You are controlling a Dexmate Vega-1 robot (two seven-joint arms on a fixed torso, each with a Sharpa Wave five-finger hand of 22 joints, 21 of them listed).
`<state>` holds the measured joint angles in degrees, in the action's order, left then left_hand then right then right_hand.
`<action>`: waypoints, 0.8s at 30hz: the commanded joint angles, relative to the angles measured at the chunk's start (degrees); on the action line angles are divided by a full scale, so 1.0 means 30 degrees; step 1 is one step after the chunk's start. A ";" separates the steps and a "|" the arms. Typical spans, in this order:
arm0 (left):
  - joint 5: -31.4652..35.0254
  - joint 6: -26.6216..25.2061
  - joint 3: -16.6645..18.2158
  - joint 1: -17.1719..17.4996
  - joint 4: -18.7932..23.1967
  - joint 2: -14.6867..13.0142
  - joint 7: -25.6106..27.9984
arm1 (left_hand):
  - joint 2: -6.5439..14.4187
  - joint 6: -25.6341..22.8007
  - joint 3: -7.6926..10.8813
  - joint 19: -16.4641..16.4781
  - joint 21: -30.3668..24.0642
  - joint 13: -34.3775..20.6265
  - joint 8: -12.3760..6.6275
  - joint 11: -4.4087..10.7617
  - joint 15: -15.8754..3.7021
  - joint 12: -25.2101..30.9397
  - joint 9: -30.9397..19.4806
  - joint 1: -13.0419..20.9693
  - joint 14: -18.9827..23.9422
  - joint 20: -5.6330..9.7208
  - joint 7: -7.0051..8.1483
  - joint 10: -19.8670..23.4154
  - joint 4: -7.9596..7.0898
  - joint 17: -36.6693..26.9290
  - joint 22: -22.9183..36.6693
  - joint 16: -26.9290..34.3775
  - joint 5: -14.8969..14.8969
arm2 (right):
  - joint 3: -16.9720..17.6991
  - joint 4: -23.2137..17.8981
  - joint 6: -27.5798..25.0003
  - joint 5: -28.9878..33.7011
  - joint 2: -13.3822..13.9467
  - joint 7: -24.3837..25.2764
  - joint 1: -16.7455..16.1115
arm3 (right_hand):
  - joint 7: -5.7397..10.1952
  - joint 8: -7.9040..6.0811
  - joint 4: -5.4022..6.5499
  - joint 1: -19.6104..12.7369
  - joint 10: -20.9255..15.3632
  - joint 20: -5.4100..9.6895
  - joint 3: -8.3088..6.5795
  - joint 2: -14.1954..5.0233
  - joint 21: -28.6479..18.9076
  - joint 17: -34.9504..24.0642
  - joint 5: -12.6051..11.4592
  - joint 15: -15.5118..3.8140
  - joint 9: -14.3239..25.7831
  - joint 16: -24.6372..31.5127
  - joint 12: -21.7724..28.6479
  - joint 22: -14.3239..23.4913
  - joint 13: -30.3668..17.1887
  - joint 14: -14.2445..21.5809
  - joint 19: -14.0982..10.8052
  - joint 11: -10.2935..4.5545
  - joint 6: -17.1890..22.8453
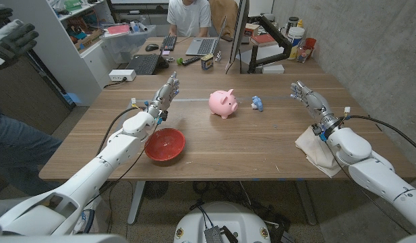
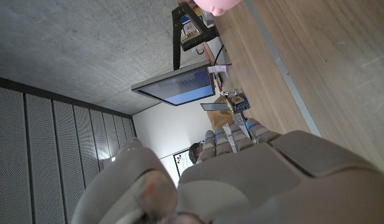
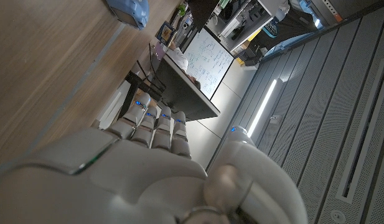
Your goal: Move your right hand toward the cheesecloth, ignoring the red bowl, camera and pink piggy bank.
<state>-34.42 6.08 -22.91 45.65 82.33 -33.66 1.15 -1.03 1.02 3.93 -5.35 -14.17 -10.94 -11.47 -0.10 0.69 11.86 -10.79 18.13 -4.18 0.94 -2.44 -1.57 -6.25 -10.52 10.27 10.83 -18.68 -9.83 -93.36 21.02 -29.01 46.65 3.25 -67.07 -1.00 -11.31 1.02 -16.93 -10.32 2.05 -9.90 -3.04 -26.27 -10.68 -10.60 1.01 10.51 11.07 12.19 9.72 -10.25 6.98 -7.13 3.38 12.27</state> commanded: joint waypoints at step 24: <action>0.0484 -0.1127 -0.0328 0.0336 0.1080 -0.0323 0.0810 | 0.0260 0.0140 -0.0221 -0.0037 0.0198 -0.0031 0.0023 0.0126 -0.0078 -0.0019 -0.0064 0.0131 -0.0071 0.0006 -0.0014 -0.0101 0.0019 -0.0076 0.0032 0.0044 -0.0068 | 0.0083 0.0461 0.1740 0.3678 0.0734 0.0589 -0.0585 | 0.0886 0.0036 -0.0075 0.0144 -0.0447 0.0124 0.0019 -0.0286 0.0196 -0.0066 -0.0041 -0.0502 0.0139 0.0278 0.0073 0.0112 -0.0111 0.0827 -0.0802 -0.0267 -0.0010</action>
<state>-33.51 3.98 -23.58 46.52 84.55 -34.10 2.88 -0.81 1.02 3.70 -5.35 -13.92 -10.94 -11.47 -0.10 0.69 11.86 -10.78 18.35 -4.18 0.93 -2.44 -1.57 -6.01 -10.52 10.26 10.83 -18.68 -9.19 -93.42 23.69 -21.46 48.74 4.38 -69.07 1.15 -11.31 0.79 -16.69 -11.06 2.17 -10.13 -3.73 -25.83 -10.80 -10.60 -0.33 10.81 11.47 12.19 9.72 -10.25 8.96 -8.88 2.64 12.18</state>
